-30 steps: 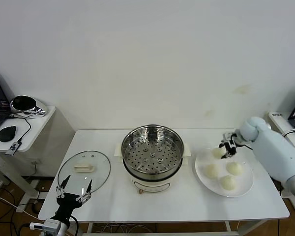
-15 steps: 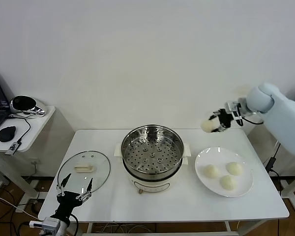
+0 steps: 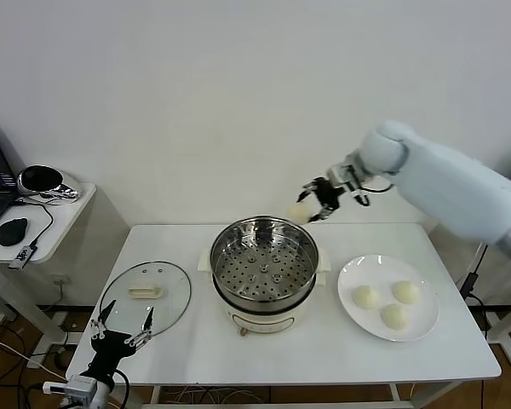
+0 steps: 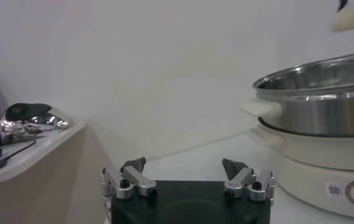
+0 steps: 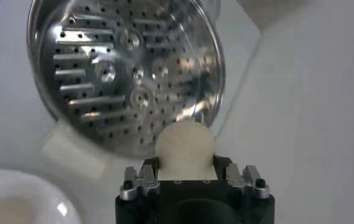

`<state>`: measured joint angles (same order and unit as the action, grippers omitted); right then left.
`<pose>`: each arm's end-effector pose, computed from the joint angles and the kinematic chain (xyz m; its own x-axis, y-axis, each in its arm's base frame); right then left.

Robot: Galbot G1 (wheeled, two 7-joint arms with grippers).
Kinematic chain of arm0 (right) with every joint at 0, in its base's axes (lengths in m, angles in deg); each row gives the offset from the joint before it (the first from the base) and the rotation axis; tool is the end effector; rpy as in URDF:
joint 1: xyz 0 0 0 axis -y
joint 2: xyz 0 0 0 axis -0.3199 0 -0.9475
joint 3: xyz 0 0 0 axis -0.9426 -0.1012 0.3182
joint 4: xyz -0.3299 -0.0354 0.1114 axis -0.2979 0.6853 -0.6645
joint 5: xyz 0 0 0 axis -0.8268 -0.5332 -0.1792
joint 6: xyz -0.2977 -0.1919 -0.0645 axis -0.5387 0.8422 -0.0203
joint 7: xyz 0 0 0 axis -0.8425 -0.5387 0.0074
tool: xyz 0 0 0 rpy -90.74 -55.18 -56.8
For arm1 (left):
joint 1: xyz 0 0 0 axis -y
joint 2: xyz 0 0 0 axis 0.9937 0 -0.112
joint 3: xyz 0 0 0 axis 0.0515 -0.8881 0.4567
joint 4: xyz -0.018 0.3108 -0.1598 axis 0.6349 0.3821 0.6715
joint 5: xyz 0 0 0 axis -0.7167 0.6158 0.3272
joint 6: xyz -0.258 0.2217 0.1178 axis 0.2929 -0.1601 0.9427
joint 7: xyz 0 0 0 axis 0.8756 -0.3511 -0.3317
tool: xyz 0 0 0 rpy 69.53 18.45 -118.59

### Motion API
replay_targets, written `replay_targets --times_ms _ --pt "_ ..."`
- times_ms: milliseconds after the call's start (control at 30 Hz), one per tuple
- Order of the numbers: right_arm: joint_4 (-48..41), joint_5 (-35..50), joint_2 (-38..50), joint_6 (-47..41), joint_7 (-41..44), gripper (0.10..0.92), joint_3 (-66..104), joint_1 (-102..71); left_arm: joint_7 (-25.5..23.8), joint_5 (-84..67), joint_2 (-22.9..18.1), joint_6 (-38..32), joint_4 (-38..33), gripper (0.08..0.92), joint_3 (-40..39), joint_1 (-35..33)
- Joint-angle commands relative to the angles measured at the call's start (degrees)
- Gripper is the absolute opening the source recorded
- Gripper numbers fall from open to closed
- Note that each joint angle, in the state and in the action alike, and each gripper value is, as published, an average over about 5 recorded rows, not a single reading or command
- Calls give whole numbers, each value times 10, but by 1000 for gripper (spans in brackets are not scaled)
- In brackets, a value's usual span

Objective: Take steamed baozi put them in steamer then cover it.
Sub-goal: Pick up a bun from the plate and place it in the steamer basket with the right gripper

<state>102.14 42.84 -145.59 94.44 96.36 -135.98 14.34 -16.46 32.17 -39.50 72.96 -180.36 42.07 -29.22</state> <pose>0.6026 0.0362 -0.0427 -0.2446 -0.4022 0.8823 -0.6050 -0.6478 -0.4630 0.1680 0.1183 -0.3146 -0.9872 0.0354 0.1556 0.0761 0.9616 0.2636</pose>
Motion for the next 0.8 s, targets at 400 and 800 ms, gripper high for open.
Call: replay_targets --times_ms 400,800 --pt "-137 -168 -152 200 -62 575 -62 -28 -1 -3 0 -1 1 823 13 0" --pt "-168 -226 -164 241 -87 605 -50 -45 -2 -4 -1 -2 4 823 9 5"
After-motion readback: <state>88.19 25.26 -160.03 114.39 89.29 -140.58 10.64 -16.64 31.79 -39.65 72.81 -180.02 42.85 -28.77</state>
